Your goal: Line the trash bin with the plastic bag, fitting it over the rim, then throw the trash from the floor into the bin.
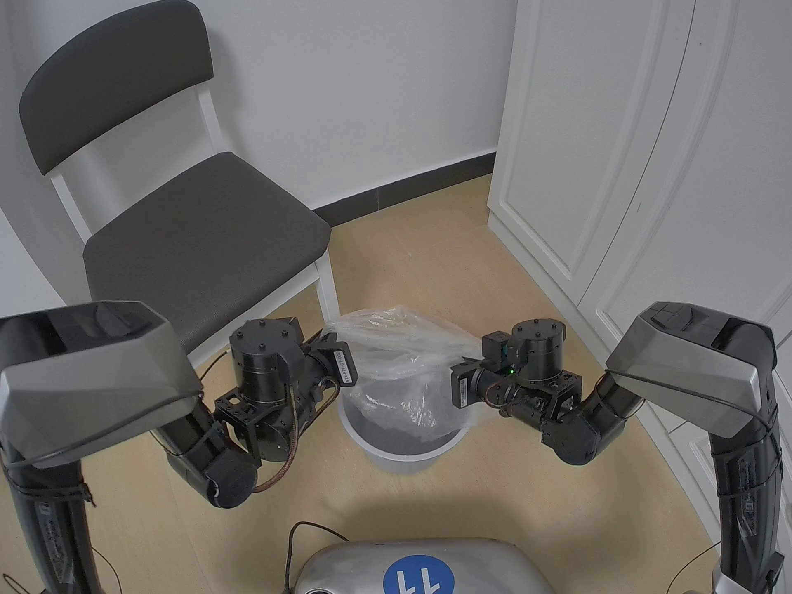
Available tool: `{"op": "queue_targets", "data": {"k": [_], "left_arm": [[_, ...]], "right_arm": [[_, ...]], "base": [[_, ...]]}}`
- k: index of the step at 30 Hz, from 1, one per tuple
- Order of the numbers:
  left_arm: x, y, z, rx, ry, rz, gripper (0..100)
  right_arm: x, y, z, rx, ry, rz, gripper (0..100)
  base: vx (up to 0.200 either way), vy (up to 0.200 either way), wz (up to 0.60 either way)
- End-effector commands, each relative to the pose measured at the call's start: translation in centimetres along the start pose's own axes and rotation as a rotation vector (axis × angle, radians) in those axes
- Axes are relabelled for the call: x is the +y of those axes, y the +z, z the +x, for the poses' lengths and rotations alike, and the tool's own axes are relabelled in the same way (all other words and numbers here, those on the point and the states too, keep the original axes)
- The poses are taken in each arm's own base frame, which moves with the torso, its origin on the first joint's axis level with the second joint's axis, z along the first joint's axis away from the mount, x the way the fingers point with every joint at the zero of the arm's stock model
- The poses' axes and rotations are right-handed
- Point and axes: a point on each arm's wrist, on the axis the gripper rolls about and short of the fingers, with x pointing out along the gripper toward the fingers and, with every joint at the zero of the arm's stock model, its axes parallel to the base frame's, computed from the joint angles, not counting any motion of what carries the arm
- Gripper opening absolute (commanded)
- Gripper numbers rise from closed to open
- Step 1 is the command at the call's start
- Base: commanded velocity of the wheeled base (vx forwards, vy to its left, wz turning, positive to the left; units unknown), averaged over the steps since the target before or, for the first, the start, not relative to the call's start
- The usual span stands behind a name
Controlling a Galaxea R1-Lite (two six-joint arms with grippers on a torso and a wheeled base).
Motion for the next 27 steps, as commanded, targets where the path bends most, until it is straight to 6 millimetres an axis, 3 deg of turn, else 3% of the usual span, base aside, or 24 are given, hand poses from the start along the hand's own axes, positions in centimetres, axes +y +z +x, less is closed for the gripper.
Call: {"op": "queue_targets", "data": {"k": [1, 6, 12, 19, 26, 27], "left_arm": [[0.1, -4.0, 2.1, 0.043, 0.011, 0.013, 0], [0.2, -5.5, 3.7, 0.025, 0.057, 0.014, 0], [0.4, -5.8, 3.8, 0.031, 0.061, 0.015, 0], [0.6, -6.0, 3.7, 0.040, 0.068, 0.018, 0], [0.7, -5.9, 3.7, 0.038, 0.069, 0.017, 0], [0.7, -5.9, 3.7, 0.040, 0.069, 0.017, 0]], "right_arm": [[-1.4, 1.3, 0.5, -0.053, -0.034, 0.012, 0], [-1.0, 0.4, 1.5, -0.078, -0.028, 0.012, 0], [0.4, -1.3, 1.7, -0.053, 0.003, -0.001, 0], [4.0, -4.5, 1.1, 0.046, 0.082, -0.038, 0], [5.6, -7.7, 1.2, 0.121, 0.117, -0.076, 0], [5.7, -8.9, 1.5, 0.144, 0.118, -0.086, 0]], "base": [[0.000, 0.000, 0.00], [0.000, 0.000, 0.00], [0.000, 0.000, 0.00], [0.000, 0.000, 0.00], [0.000, 0.000, 0.00], [0.000, 0.000, 0.00]]}}
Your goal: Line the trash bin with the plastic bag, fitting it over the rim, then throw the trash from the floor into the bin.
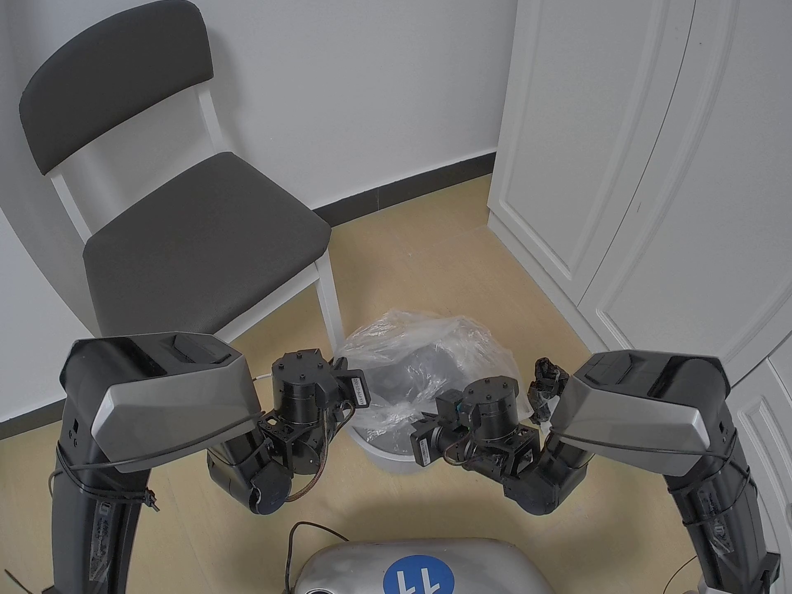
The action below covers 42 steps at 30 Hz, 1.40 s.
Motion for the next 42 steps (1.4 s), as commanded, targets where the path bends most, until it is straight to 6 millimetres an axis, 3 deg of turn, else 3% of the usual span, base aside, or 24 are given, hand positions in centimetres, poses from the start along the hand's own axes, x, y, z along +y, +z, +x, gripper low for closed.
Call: {"op": "queue_targets", "data": {"k": [1, 5, 9, 14, 15, 20, 22, 27, 33, 40, 41, 42], "left_arm": [[0.1, 0.0, -0.1, 0.002, 0.002, 0.000, 0], [0.2, 0.0, -0.5, 0.012, 0.002, 0.009, 0], [0.7, 0.4, -0.8, 0.016, 0.007, 0.016, 0], [1.6, 1.1, -1.6, 0.035, 0.022, 0.045, 0], [2.2, 0.8, -2.0, 0.060, 0.020, 0.085, 0], [3.2, 0.3, -2.2, 0.093, 0.036, 0.162, 0], [3.8, 0.1, -2.3, 0.106, 0.051, 0.196, 0], [4.8, 0.1, -2.3, 0.119, 0.076, 0.225, 0], [5.2, -1.3, -1.7, 0.149, 0.082, 0.232, 0], [5.6, -1.3, -1.5, 0.150, 0.093, 0.229, 0], [5.6, -1.4, -1.5, 0.152, 0.093, 0.229, 100], [5.6, -1.4, -1.5, 0.152, 0.093, 0.229, 100]], "right_arm": [[0.6, -3.5, 1.0, 0.078, 0.011, -0.021, 0], [0.3, -3.5, 1.4, 0.064, 0.006, -0.022, 0], [0.2, -2.0, 0.9, 0.022, 0.005, -0.018, 0], [0.7, 0.1, -1.0, -0.016, 0.014, -0.020, 0], [1.1, 0.7, -2.5, -0.007, 0.007, -0.020, 0], [1.6, 1.0, -5.2, -0.012, -0.033, 0.014, 0], [1.6, 0.7, -6.4, -0.036, -0.029, 0.043, 0], [1.5, -0.6, -7.1, 0.002, -0.032, 0.042, 0], [1.5, -3.1, -6.7, 0.061, -0.024, 0.040, 0], [2.3, -5.0, -5.9, 0.059, -0.002, 0.029, 0], [2.6, -5.0, -5.9, 0.057, 0.008, 0.027, 0], [2.7, -5.0, -5.9, 0.057, 0.008, 0.026, 0]], "base": [[0.000, 0.000, 0.00], [0.000, 0.000, 0.00], [0.000, 0.000, 0.00], [0.000, 0.000, 0.00], [0.000, 0.000, 0.00], [0.000, 0.000, 0.00], [0.000, 0.000, 0.00], [0.000, 0.000, 0.00], [0.000, 0.000, 0.00], [0.000, 0.000, 0.00], [0.000, 0.000, 0.00], [0.000, 0.000, 0.00]]}}
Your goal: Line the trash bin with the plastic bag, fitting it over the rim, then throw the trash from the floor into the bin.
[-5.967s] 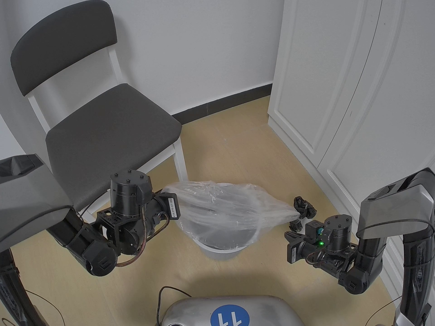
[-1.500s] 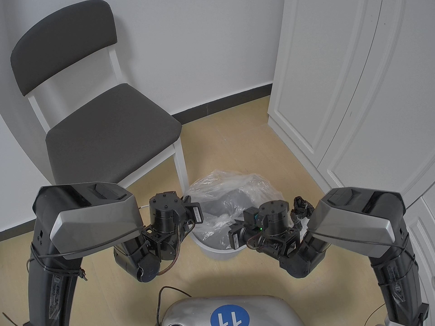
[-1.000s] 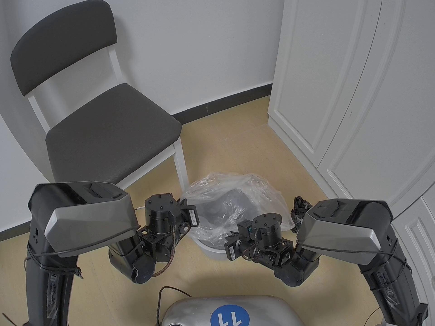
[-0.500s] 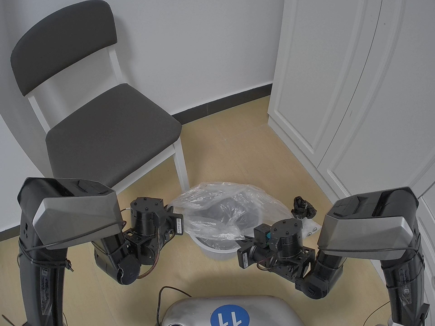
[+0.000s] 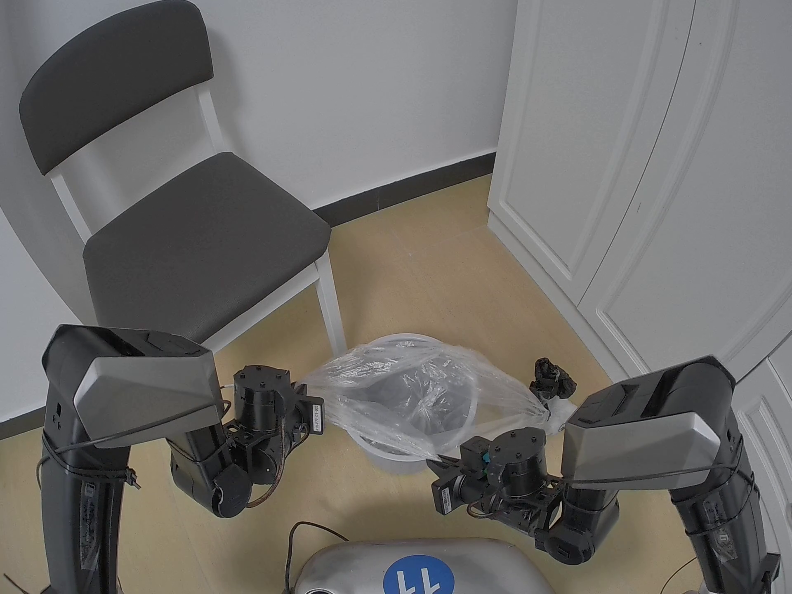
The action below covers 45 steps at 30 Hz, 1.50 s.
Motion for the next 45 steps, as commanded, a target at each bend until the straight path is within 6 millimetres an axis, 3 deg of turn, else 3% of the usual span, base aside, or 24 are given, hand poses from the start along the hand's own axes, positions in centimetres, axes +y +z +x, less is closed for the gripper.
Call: {"op": "queue_targets", "data": {"k": [1, 12, 20, 21, 26, 32, 45], "left_arm": [[0.1, -0.4, 0.1, 0.013, 0.005, 0.003, 100], [0.4, 1.0, -0.8, -0.019, 0.002, -0.001, 100], [0.9, 2.8, -4.0, -0.034, -0.040, 0.061, 100], [0.9, 3.2, -5.1, -0.036, -0.087, 0.064, 100], [1.0, 3.8, -6.7, -0.041, -0.136, 0.080, 100], [1.0, 3.1, -7.3, -0.021, -0.144, 0.143, 100], [-0.7, 2.6, -7.8, -0.011, -0.192, 0.160, 100]], "right_arm": [[0.8, -1.3, 0.3, 0.028, 0.021, -0.011, 0], [2.4, -0.8, 0.4, -0.031, 0.057, 0.012, 0], [4.2, -1.7, 1.1, -0.010, 0.098, 0.062, 0], [4.8, -2.0, 1.2, 0.005, 0.110, 0.086, 0], [5.0, -2.1, 2.1, 0.042, 0.104, 0.134, 0], [6.5, -2.7, 2.0, 0.062, 0.123, 0.137, 0], [7.4, -2.9, 2.6, -0.018, 0.125, 0.148, 0]], "base": [[0.000, 0.000, 0.00], [0.000, 0.000, 0.00], [0.000, 0.000, 0.00], [0.000, 0.000, 0.00], [0.000, 0.000, 0.00], [0.000, 0.000, 0.00], [0.000, 0.000, 0.00]]}}
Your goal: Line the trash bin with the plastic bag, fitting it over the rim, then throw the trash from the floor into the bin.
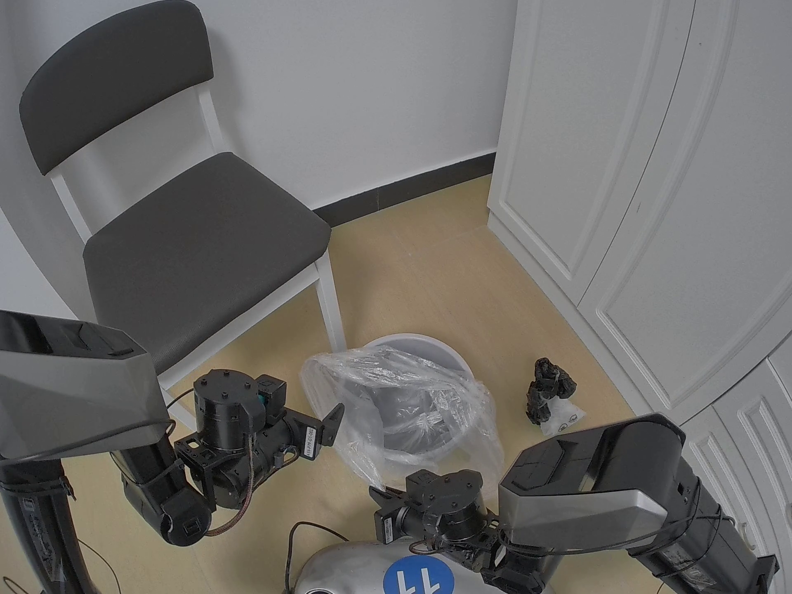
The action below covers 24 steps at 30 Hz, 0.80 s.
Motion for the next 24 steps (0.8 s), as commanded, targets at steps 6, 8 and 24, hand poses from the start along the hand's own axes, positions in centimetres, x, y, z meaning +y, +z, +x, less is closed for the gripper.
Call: {"op": "queue_targets", "data": {"k": [6, 8, 24], "left_arm": [[-0.5, -0.2, -0.1, 0.008, -0.008, 0.012, 100], [-0.4, -0.3, -0.2, 0.011, -0.007, 0.014, 100], [-0.9, -2.2, 0.3, 0.071, 0.030, 0.093, 100]], "right_arm": [[0.7, -0.3, 0.1, -0.023, 0.012, -0.002, 100], [0.8, -0.1, 0.0, -0.032, 0.015, -0.002, 100], [4.6, 4.0, -5.4, -0.107, 0.125, -0.064, 100]], "base": [[0.000, 0.000, 0.00], [0.000, 0.000, 0.00], [0.000, 0.000, 0.00]]}}
